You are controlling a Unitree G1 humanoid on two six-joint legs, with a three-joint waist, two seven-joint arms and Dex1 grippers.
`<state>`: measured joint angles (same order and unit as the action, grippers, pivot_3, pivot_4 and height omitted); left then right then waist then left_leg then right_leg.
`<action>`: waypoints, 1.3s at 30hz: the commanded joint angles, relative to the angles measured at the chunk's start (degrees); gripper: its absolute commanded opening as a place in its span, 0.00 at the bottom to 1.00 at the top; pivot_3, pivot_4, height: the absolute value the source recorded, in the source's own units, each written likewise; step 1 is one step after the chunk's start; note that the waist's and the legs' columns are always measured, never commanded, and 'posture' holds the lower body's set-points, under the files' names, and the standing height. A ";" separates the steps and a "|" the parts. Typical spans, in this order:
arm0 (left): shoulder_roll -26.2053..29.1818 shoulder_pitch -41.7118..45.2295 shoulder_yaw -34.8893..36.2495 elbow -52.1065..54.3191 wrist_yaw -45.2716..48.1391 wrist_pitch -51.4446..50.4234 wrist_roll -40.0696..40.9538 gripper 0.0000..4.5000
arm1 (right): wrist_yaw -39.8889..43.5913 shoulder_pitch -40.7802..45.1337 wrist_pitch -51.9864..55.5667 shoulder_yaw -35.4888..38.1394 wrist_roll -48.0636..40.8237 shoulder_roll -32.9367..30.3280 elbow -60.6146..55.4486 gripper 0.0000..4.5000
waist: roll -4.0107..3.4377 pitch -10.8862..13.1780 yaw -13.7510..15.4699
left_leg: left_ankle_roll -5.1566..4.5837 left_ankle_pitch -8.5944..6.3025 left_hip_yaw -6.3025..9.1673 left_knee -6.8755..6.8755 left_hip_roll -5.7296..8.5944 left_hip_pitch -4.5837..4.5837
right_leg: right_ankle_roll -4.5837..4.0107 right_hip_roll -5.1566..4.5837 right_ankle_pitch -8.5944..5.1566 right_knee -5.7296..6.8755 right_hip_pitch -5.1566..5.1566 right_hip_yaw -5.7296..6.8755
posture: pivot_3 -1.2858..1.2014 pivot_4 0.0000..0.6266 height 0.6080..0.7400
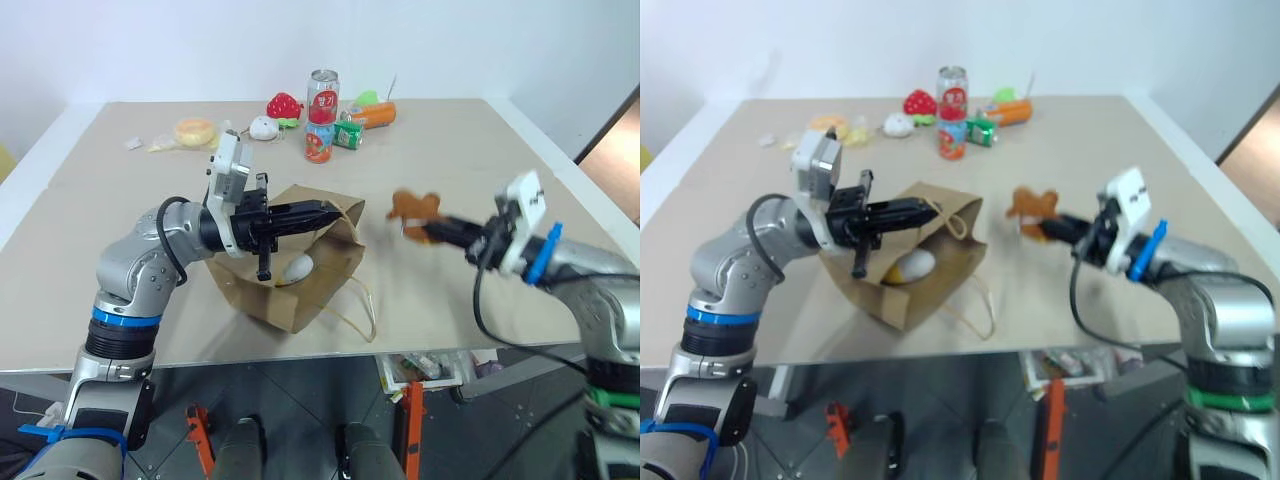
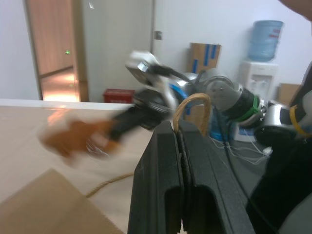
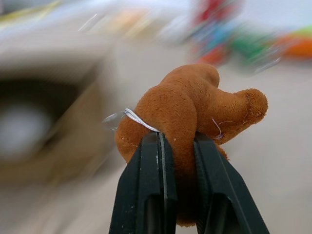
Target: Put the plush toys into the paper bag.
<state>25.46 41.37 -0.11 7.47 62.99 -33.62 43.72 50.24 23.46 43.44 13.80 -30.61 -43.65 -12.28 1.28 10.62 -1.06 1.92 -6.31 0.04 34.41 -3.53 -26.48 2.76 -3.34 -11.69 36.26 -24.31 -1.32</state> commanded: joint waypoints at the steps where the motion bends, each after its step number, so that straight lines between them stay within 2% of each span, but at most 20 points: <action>1: 0.43 0.77 0.77 1.03 0.51 0.88 0.09 0.00 | 5.19 -3.57 2.78 0.92 -7.23 -3.29 -11.91 0.04 | 0.00 0.00 -0.42 | 0.00 0.00 0.00 0.02 -0.01 0.01 | -0.02 0.00 0.02 0.00 -0.02 0.00 | 0.52 0.24 1.00; 5: 0.48 1.08 0.70 0.62 0.83 1.09 -0.08 0.00 | 4.78 -3.64 4.73 -3.92 -10.70 -0.42 -16.30 0.04 | 0.03 0.01 -0.71 | 0.02 -0.01 0.01 0.06 -0.02 0.15 | -0.14 0.03 0.20 0.01 0.01 -0.02 | 0.52 0.24 1.00; 9: 0.37 1.12 0.63 0.51 0.92 1.29 -0.29 0.00 | 2.50 -1.92 4.22 -10.16 -9.01 2.86 -16.34 0.04 | 0.05 0.01 -0.65 | 0.04 -0.02 0.00 0.13 -0.01 0.14 | -0.14 0.01 0.20 0.00 0.06 -0.03 | 0.52 0.24 1.00; 14: 0.55 1.09 0.79 0.56 1.31 1.22 -0.50 0.00 | -3.14 6.41 0.12 -16.82 -1.93 9.78 -6.98 0.04 | 0.05 0.01 -0.54 | 0.02 -0.01 -0.01 0.14 -0.01 0.05 | -0.14 0.01 0.19 -0.01 0.00 -0.03 | 0.52 0.24 1.00; 18: 0.44 1.31 0.86 0.57 1.31 1.19 -0.58 0.00 | -5.66 11.26 -1.65 -18.63 0.53 14.61 -0.93 0.04 | 0.08 0.01 -0.54 | 0.00 0.01 0.01 0.08 -0.04 0.06 | -0.13 0.08 0.19 0.00 -0.03 -0.02 | 0.52 0.24 1.00; 23: 0.18 1.38 0.83 0.53 1.22 1.26 -0.73 0.00 | -7.18 12.17 -2.60 -21.50 4.51 17.07 3.93 0.49 | 0.10 0.01 -0.10 | 0.01 0.00 0.03 0.08 -0.02 -0.06 | -0.03 0.08 0.08 -0.03 -0.02 -0.02 | 0.52 0.24 1.00; 25: 0.06 1.32 0.82 0.63 1.11 1.23 -0.72 0.00 | -7.62 11.86 -2.57 -22.17 5.58 17.20 4.11 0.72 | 0.09 0.01 -0.11 | 0.01 0.00 0.03 0.07 -0.02 -0.06 | -0.03 0.08 0.08 -0.03 -0.03 -0.02 | 0.52 0.24 1.00; 27: -0.06 1.30 0.80 0.56 1.07 1.28 -0.75 0.00 | -8.15 11.72 -2.40 -22.48 6.33 17.22 3.88 0.87 | 0.09 0.01 -0.13 | 0.01 0.00 0.03 0.06 -0.03 -0.06 | -0.03 0.08 0.08 -0.03 -0.04 -0.02 | 0.52 0.24 1.00; 28: -0.14 1.33 0.77 0.52 1.03 1.29 -0.75 0.00 | -8.40 11.68 -2.14 -22.31 6.32 17.35 3.81 0.98 | 0.09 0.01 -0.14 | 0.01 0.00 0.04 0.06 -0.03 -0.05 | -0.03 0.09 0.08 -0.02 -0.04 -0.02 | 0.52 0.24 1.00; 33: -0.55 1.51 0.62 0.26 0.95 1.37 -0.84 0.00 | -8.79 11.40 0.68 -20.74 5.12 17.15 3.45 0.98 | 0.09 0.01 -0.15 | 0.00 0.00 0.03 0.07 -0.04 -0.03 | -0.06 0.10 0.11 -0.01 -0.04 -0.02 | 0.52 0.24 1.00; 39: -0.89 1.45 0.68 0.02 0.97 1.47 -0.91 0.00 | -5.95 9.32 3.06 -15.29 1.38 11.96 -0.64 0.98 | 0.09 0.01 -0.04 | 0.00 0.01 0.04 0.08 -0.02 -0.06 | -0.05 0.07 0.10 -0.02 -0.02 -0.02 | 0.52 0.24 1.00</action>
<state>24.82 41.47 -0.16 6.94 64.02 -33.54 42.74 42.74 33.03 46.09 -5.83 -26.79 -29.57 -8.96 1.38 10.63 -1.10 1.92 -6.31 0.07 34.48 -3.56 -26.54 2.72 -3.26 -11.59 36.23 -24.33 -1.34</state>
